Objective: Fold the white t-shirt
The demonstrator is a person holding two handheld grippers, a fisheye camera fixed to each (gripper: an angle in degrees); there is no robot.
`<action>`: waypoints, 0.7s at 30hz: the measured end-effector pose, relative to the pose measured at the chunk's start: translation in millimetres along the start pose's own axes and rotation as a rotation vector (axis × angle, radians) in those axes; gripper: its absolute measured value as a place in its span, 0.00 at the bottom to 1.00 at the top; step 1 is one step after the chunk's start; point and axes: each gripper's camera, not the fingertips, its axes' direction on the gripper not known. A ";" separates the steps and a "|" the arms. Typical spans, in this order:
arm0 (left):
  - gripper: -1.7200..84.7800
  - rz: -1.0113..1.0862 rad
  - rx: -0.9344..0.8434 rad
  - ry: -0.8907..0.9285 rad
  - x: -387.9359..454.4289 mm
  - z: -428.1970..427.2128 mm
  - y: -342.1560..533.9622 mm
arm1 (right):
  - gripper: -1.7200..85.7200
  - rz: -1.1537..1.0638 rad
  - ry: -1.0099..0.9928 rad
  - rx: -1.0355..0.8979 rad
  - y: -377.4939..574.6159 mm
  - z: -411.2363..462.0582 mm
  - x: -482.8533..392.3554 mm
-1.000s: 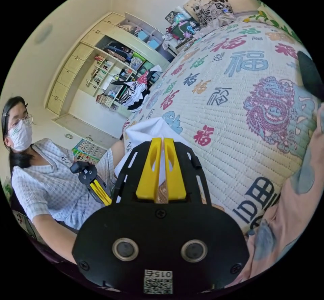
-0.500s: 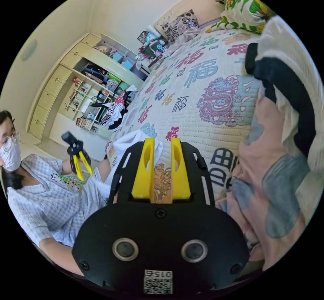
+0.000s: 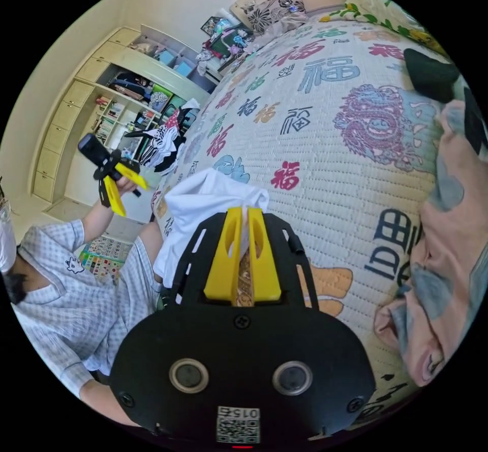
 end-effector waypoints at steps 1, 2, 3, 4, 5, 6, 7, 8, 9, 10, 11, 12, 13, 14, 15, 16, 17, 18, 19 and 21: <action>0.18 0.040 -0.042 0.035 -17.8 6.3 -14.1 | 0.04 -0.007 0.011 0.002 -3.1 -2.6 -3.1; 0.18 0.056 -0.067 0.058 -26.9 11.2 -21.2 | 0.03 -0.017 0.007 0.015 -5.6 -6.4 -6.3; 0.18 0.083 -0.122 0.109 -44.4 23.5 -35.9 | 0.03 -0.019 0.003 0.020 -6.6 -8.1 -7.5; 0.19 0.118 -0.179 0.158 -59.5 38.6 -50.2 | 0.03 -0.018 0.001 0.025 -8.0 -10.7 -10.0; 0.19 0.133 -0.208 0.182 -66.5 47.1 -57.1 | 0.03 -0.017 0.005 0.024 -8.0 -12.3 -12.6; 0.19 0.153 -0.265 0.242 -79.3 65.0 -70.5 | 0.03 -0.016 0.009 0.022 -7.7 -13.0 -13.9; 0.18 0.182 -0.340 0.319 -88.4 84.4 -81.6 | 0.02 -0.013 0.023 0.016 -6.5 -14.6 -16.5; 0.18 0.193 -0.388 0.349 -92.0 94.0 -85.5 | 0.02 -0.011 0.035 0.007 -5.0 -16.4 -18.6; 0.18 0.201 -0.506 0.400 -99.7 113.9 -89.2 | 0.02 -0.011 0.036 0.003 -4.3 -17.3 -19.5; 0.17 0.189 -0.641 0.468 -107.2 132.1 -86.5 | 0.02 -0.008 0.041 -0.006 -3.1 -19.0 -20.8; 0.16 0.175 -0.706 0.503 -110.7 139.3 -83.6 | 0.02 -0.006 0.053 -0.022 -2.5 -19.6 -21.8; 0.15 0.155 -0.815 0.550 -115.8 147.6 -76.0 | 0.02 -0.006 0.060 -0.030 -2.4 -19.6 -22.4; 0.13 0.150 -0.875 0.552 -120.5 147.2 -67.9 | 0.02 -0.004 0.075 -0.041 -2.2 -19.0 -23.1; 0.12 0.144 -0.883 0.542 -124.1 144.4 -64.4 | 0.02 -0.002 0.074 -0.045 -2.2 -17.3 -23.0; 0.10 0.112 -0.864 0.515 -134.5 135.6 -59.8 | 0.02 -0.001 0.066 -0.045 -2.5 -16.1 -22.8; 0.07 0.067 -0.810 0.498 -147.7 124.1 -57.0 | 0.02 0.010 0.057 -0.045 -3.3 -12.7 -21.7; 0.07 0.044 -0.779 0.495 -154.3 118.9 -55.5 | 0.02 0.023 0.069 -0.058 -4.7 -7.5 -20.8; 0.06 -0.004 -0.727 0.492 -166.4 112.4 -52.0 | 0.02 0.025 0.081 -0.070 -5.4 -4.3 -20.7; 0.06 -0.049 -0.702 0.497 -176.0 112.6 -47.8 | 0.02 0.029 0.110 -0.098 -6.2 2.2 -20.8; 0.05 -0.097 -0.711 0.500 -185.7 121.1 -43.3 | 0.02 0.033 0.140 -0.127 -5.3 8.7 -21.1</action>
